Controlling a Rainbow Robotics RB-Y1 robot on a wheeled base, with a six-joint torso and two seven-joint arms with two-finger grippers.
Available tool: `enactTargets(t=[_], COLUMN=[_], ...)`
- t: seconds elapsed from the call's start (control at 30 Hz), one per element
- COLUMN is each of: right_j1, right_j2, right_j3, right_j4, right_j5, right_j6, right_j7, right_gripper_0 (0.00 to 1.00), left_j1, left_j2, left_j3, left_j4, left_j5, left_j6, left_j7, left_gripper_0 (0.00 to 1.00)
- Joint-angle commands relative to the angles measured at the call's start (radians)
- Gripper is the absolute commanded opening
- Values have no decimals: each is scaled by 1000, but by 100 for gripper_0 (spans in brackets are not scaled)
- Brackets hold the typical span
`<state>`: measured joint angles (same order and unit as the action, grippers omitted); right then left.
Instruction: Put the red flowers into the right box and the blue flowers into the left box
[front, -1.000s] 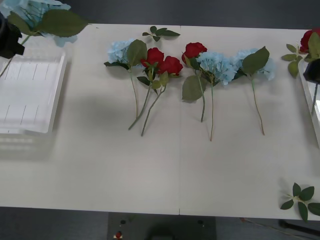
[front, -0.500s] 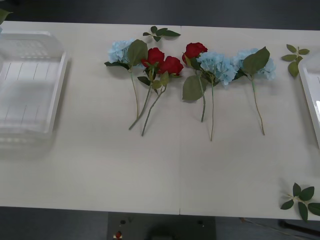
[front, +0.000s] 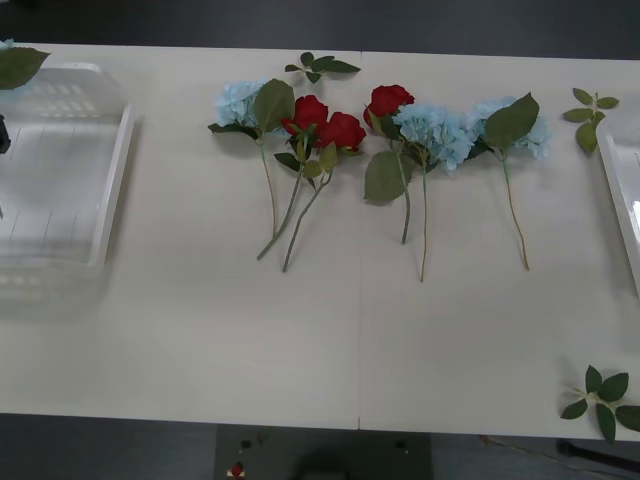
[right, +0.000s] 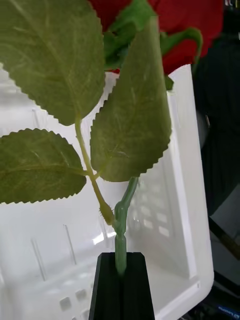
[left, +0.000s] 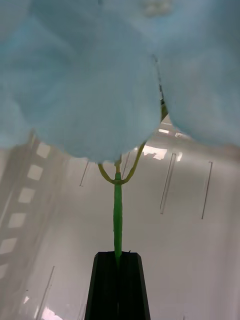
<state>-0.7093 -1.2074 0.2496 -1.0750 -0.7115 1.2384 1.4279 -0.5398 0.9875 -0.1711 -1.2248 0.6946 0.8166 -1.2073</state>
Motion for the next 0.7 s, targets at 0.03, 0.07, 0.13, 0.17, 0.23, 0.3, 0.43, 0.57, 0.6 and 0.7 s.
enactTargets(t=[0.03,0.07,0.13,0.17,0.23,0.3,0.43,0.57,0.6,0.7], right_j1=[-6,-6,-6,-6,-6,-6,-6,-6,-6,-6], right_j2=[14,22,40,49,63,74,86,86,86,86], right_j3=[-23,-21,-21,-20,-10,14,34,36,37,39], right_j4=[67,79,101,107,113,113,129,130,130,130], right_j5=[0,3,15,27,55,90,103,106,106,92], right_j6=[-48,-59,-86,-102,-128,-165,-215,-217,-217,-215], right_j7=[125,135,146,146,144,137,128,131,132,131], right_gripper_0=[0,0,0,0,0,11,54,58,58,58], left_j1=[-20,-20,-20,-20,-19,-19,-19,-20,-20,-20], left_j2=[13,13,11,8,2,-13,-49,-56,-55,-55], left_j3=[-38,-50,-71,-84,-99,-111,-114,-114,-114,-116], left_j4=[4,4,4,4,5,16,74,105,105,105], left_j5=[-38,-47,-70,-89,-132,-205,-297,-308,-310,-311], left_j6=[-67,-74,-94,-111,-128,-149,-218,-251,-251,-251], left_j7=[109,129,172,195,239,301,357,357,357,359], left_gripper_0=[0,0,0,0,0,0,0,0,0,0])
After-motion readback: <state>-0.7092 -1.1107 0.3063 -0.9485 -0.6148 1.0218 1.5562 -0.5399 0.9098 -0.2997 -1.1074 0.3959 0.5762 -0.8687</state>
